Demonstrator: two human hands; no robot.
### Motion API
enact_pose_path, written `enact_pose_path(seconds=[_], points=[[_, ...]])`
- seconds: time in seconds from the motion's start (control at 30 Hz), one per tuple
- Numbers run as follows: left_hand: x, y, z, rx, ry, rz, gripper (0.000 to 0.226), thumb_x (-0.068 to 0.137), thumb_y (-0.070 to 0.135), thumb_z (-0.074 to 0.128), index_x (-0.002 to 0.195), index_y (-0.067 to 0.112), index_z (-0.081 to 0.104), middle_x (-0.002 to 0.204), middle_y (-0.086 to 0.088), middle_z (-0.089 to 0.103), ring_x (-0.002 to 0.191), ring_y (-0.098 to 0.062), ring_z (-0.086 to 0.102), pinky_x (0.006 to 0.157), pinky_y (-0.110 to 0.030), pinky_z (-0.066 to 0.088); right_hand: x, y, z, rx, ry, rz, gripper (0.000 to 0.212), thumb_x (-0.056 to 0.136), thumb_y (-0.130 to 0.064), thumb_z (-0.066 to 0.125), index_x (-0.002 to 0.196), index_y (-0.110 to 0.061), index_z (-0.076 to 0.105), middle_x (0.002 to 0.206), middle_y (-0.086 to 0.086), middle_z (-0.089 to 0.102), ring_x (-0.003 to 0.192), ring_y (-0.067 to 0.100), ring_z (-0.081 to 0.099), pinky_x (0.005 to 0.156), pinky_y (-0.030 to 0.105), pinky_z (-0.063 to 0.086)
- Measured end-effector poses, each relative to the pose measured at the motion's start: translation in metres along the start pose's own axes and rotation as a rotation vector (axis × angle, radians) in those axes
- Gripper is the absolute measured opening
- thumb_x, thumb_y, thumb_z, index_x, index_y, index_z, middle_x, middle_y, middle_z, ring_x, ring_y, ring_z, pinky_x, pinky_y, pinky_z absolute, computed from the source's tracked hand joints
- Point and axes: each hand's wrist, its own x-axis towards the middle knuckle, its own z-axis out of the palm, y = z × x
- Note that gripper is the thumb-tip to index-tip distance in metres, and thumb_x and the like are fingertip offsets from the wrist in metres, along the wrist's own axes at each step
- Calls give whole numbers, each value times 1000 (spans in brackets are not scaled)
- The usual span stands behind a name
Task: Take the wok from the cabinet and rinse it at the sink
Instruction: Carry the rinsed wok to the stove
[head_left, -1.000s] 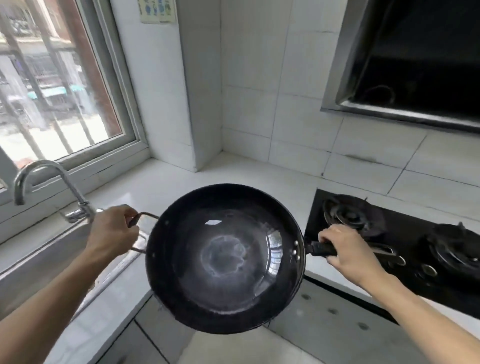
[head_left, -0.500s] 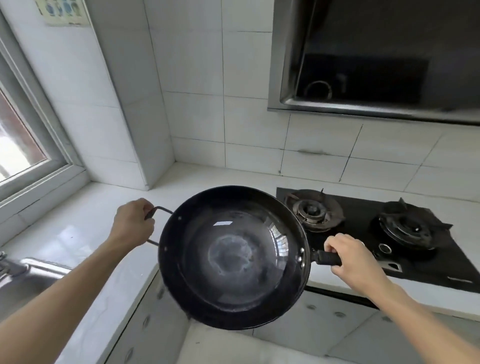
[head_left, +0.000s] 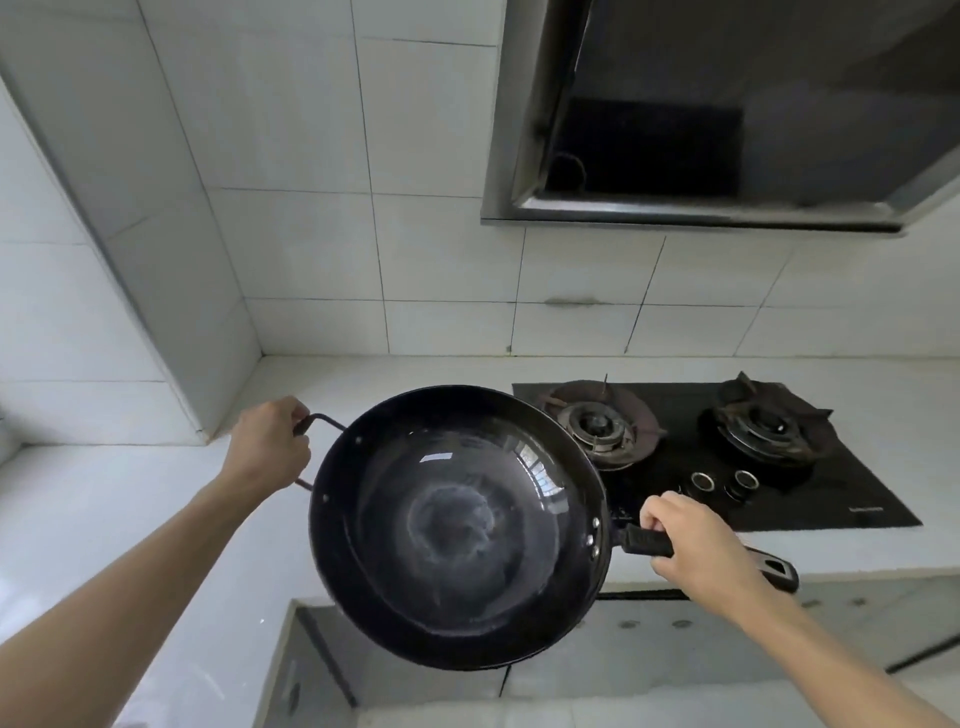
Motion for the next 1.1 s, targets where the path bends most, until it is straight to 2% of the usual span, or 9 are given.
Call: enact_pose_path(seconds=[0.27, 0.57, 0.93, 1.1], points=[[71, 10, 46, 72, -68, 3, 27, 75, -3, 54, 98, 8, 64, 90, -10, 65, 78, -28, 54, 61, -33, 41, 62, 17, 22, 32, -33, 66, 33, 66, -13, 72, 73, -32, 46, 75, -11, 47, 69, 8, 48, 59, 27, 45], [148, 9, 66, 166, -84, 34, 32, 76, -4, 53, 105, 6, 64, 96, -14, 66, 89, -36, 56, 74, -39, 47, 118, 11, 37, 73, -63, 65, 30, 68, -20, 73, 75, -32, 47, 75, -11, 47, 68, 7, 49, 58, 28, 46], [235, -21, 112, 110, -155, 101, 30, 75, -3, 52, 101, 8, 65, 90, -12, 65, 81, -29, 50, 69, -36, 43, 155, -25, 55, 49, -93, 193, 28, 70, -21, 74, 78, -30, 49, 77, -10, 47, 70, 7, 50, 61, 25, 47], [264, -29, 129, 103, -182, 127, 33, 76, -3, 53, 104, 9, 65, 98, -14, 66, 91, -35, 57, 76, -39, 48, 168, -39, 64, 34, -120, 262, 28, 70, -21, 74, 78, -30, 49, 77, -9, 48, 69, 7, 50, 60, 25, 47]])
